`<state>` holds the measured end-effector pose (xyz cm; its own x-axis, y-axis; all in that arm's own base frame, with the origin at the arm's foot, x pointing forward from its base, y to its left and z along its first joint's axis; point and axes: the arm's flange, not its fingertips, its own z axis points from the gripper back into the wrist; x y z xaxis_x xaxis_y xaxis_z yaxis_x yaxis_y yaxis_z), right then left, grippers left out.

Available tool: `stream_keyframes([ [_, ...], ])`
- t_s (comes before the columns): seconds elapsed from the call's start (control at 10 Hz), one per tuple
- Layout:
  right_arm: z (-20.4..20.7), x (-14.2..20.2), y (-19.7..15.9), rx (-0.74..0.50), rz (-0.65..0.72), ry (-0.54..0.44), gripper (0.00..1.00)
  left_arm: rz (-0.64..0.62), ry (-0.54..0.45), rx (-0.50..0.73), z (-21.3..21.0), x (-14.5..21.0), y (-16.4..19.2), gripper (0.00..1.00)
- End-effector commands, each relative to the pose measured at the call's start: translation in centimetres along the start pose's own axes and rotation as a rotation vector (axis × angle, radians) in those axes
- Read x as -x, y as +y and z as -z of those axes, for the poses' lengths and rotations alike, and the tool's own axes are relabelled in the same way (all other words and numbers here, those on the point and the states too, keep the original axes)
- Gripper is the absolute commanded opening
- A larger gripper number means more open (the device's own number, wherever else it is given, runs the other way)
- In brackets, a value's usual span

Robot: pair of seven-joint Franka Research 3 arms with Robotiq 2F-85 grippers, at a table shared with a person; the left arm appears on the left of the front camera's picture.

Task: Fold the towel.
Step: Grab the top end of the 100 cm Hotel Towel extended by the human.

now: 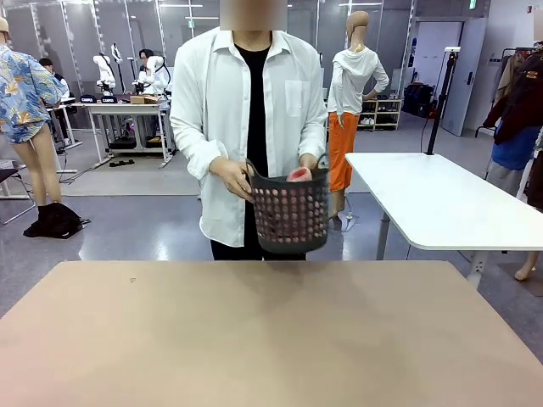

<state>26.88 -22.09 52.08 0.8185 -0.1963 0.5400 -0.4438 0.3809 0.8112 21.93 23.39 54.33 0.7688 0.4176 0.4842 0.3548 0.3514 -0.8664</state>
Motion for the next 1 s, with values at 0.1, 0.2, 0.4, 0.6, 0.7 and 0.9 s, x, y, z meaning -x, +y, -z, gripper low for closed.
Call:
stream_keyframes([
  [0.1,-0.09,-0.20,-0.02,-0.008,-0.022,-0.009,1.00,0.023,-0.006,0.020,-0.09,-0.32,-0.01,1.00],
  [0.2,-0.09,-0.20,-0.02,-0.008,-0.022,-0.009,1.00,0.023,-0.006,0.020,-0.09,-0.32,-0.01,1.00],
  [0.4,-0.09,-0.20,-0.02,-0.008,-0.022,-0.009,1.00,0.023,-0.006,0.020,-0.09,-0.32,-0.01,1.00],
  [0.6,-0.09,-0.20,-0.02,-0.008,-0.022,-0.009,1.00,0.023,-0.006,0.020,-0.09,-0.32,-0.01,1.00],
  [0.7,-0.09,-0.20,-0.02,-0.008,-0.022,-0.009,1.00,0.023,-0.006,0.020,-0.09,-0.32,-0.01,1.00],
  [0.9,-0.09,-0.20,-0.02,-0.008,-0.022,-0.009,1.00,0.023,-0.006,0.020,-0.09,-0.32,-0.01,1.00],
])
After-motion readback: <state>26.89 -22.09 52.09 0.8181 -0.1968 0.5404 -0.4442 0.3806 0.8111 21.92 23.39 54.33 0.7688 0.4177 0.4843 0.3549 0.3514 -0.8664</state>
